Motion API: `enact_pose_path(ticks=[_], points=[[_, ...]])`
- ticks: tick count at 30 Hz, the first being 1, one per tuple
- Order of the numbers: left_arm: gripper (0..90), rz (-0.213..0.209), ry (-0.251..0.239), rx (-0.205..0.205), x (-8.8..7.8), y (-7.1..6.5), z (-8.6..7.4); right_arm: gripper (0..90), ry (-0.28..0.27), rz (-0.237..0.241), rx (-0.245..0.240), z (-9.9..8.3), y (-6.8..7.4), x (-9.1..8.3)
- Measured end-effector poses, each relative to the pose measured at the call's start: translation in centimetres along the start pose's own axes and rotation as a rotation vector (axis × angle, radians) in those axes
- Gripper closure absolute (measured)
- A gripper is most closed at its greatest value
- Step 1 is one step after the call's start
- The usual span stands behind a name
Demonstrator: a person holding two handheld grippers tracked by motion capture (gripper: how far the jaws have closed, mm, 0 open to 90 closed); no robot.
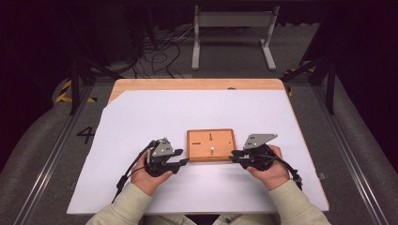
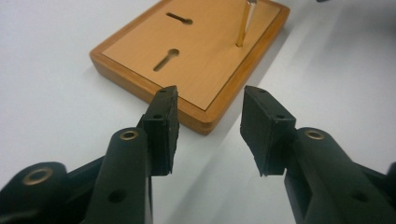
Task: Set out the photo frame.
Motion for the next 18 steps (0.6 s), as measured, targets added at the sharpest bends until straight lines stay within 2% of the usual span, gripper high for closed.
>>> enact_pose_path(ticks=[3,5,11,13,15,16,18], points=[[52.4,0.011,-0.007,-0.010,-0.3,0.4,0.0,71.1,-0.016,0.020,-0.010,0.4,0.3,0.0],[50.4,0.048,0.007,-0.007,-0.9,0.9,-0.2,70.6,-0.029,0.029,-0.015,0.6,0.4,0.0],[45.4,0.087,-0.007,-0.035,-1.8,2.1,-0.5,68.7,-0.048,0.036,-0.025,1.3,0.6,0.3],[44.4,0.119,-0.011,-0.033,-2.1,2.3,-0.7,67.4,-0.053,0.045,-0.032,1.6,0.6,0.6],[46.5,0.124,-0.026,-0.038,-2.3,2.4,-0.7,65.8,-0.057,0.059,-0.035,2.0,0.7,1.1],[50.6,0.117,-0.028,-0.044,-2.4,2.5,-0.7,65.1,-0.062,0.067,-0.044,2.3,0.8,1.5],[50.9,0.115,-0.037,-0.055,-2.4,2.7,-0.7,64.4,-0.065,0.073,-0.052,2.6,0.9,2.0]])
Point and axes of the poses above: each handheld gripper's, and its own axes: x roughly forward along the jaws, z roughly out of its top, y roughly to its left, the point moved 3 cm from there along x, roughly forward along the jaws
